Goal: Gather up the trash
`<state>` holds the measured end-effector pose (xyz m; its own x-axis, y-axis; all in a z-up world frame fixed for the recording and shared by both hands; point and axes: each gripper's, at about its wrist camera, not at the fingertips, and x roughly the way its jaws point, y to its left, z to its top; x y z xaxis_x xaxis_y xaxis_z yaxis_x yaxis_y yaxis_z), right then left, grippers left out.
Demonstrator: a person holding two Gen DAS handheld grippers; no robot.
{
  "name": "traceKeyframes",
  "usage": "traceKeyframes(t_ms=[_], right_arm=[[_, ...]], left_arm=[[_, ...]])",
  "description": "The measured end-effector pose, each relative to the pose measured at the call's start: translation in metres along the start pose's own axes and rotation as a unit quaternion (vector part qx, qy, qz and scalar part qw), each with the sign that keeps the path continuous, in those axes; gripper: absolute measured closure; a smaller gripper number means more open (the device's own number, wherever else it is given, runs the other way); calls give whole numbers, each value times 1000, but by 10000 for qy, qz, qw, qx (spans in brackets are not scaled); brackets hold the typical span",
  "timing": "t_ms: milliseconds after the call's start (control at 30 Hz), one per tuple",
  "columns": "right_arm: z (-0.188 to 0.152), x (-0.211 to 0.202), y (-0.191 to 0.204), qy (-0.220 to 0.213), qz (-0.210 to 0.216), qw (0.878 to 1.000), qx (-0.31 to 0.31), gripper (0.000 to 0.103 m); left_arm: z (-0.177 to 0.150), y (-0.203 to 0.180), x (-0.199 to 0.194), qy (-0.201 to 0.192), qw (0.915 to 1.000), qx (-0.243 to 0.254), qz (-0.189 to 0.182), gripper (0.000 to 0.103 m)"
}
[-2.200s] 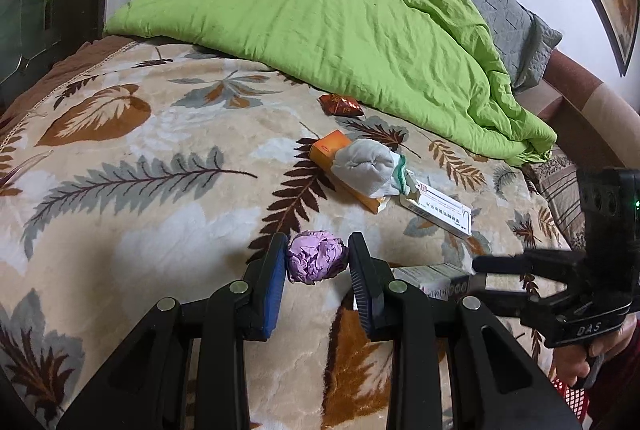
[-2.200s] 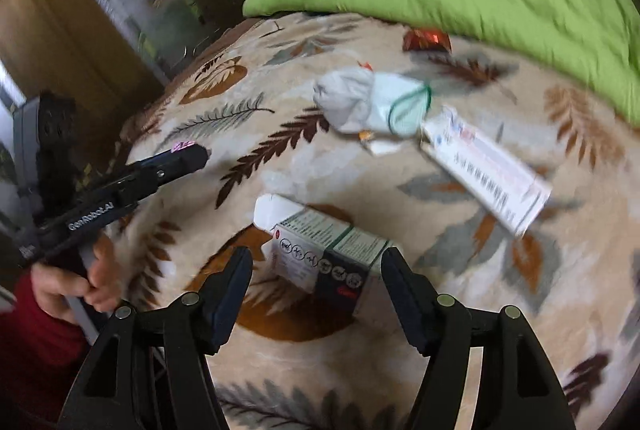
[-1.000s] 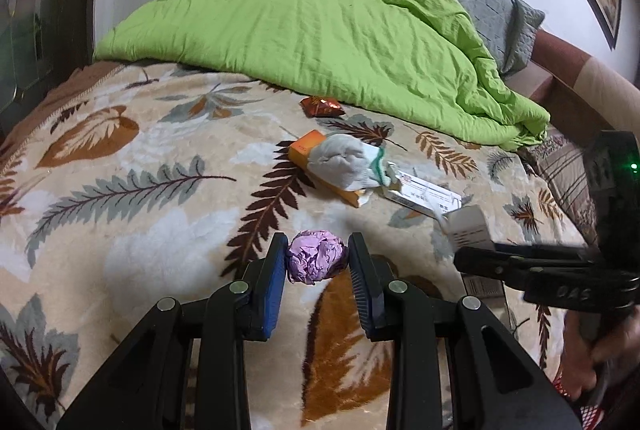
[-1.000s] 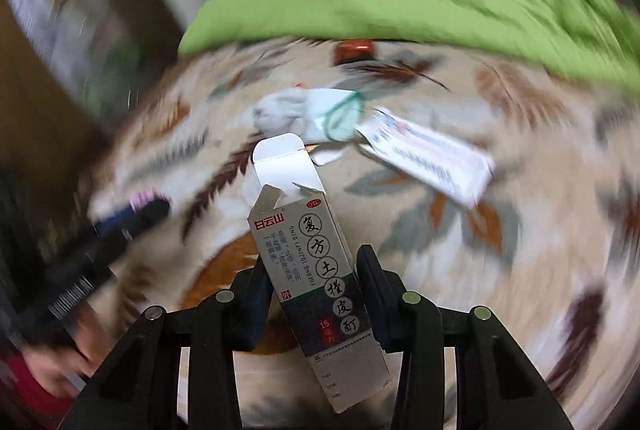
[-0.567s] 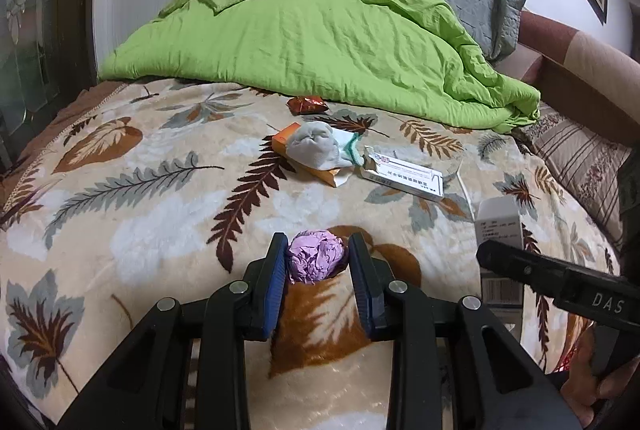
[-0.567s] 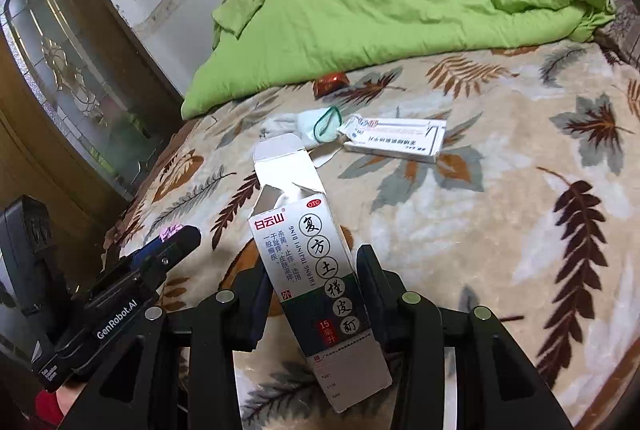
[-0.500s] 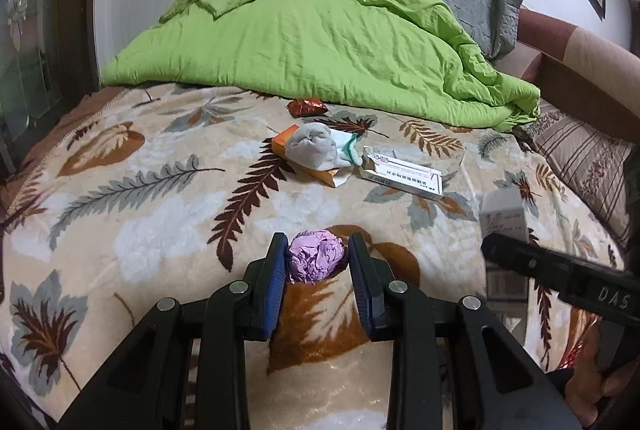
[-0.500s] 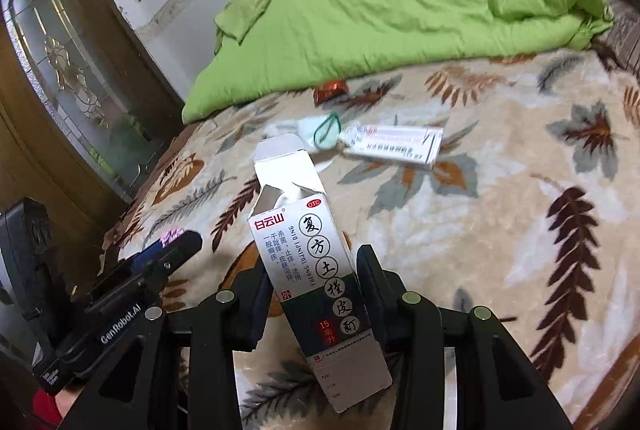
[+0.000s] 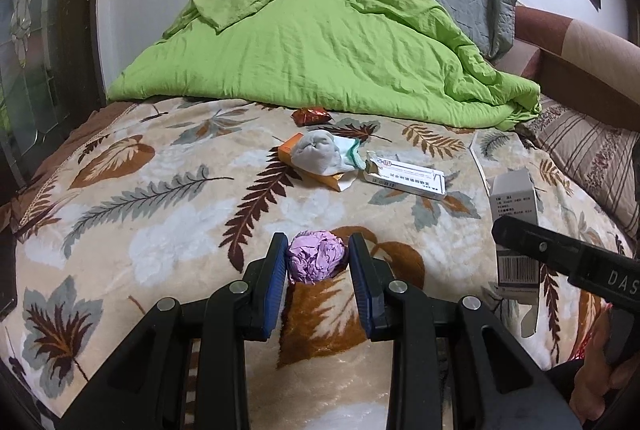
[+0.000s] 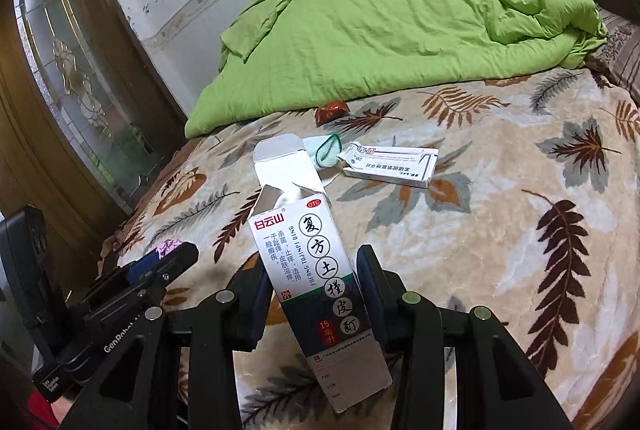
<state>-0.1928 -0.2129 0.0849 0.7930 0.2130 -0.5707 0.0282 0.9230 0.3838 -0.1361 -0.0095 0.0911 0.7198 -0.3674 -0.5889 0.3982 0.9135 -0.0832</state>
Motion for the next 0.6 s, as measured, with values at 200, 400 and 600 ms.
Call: traceKeyframes(t_ms=[200, 400, 600], right_arm=[[0, 2, 0, 42, 43, 10000, -28, 59], [0, 3, -1, 54, 58, 10000, -8, 59], [-1, 4, -1, 70, 76, 9999, -7, 59]], left_arm=[[1, 1, 1, 4, 10000, 8, -18, 73], [2, 0, 1, 5, 10000, 5, -23, 73], [2, 0, 1, 9, 10000, 5, -26, 73]])
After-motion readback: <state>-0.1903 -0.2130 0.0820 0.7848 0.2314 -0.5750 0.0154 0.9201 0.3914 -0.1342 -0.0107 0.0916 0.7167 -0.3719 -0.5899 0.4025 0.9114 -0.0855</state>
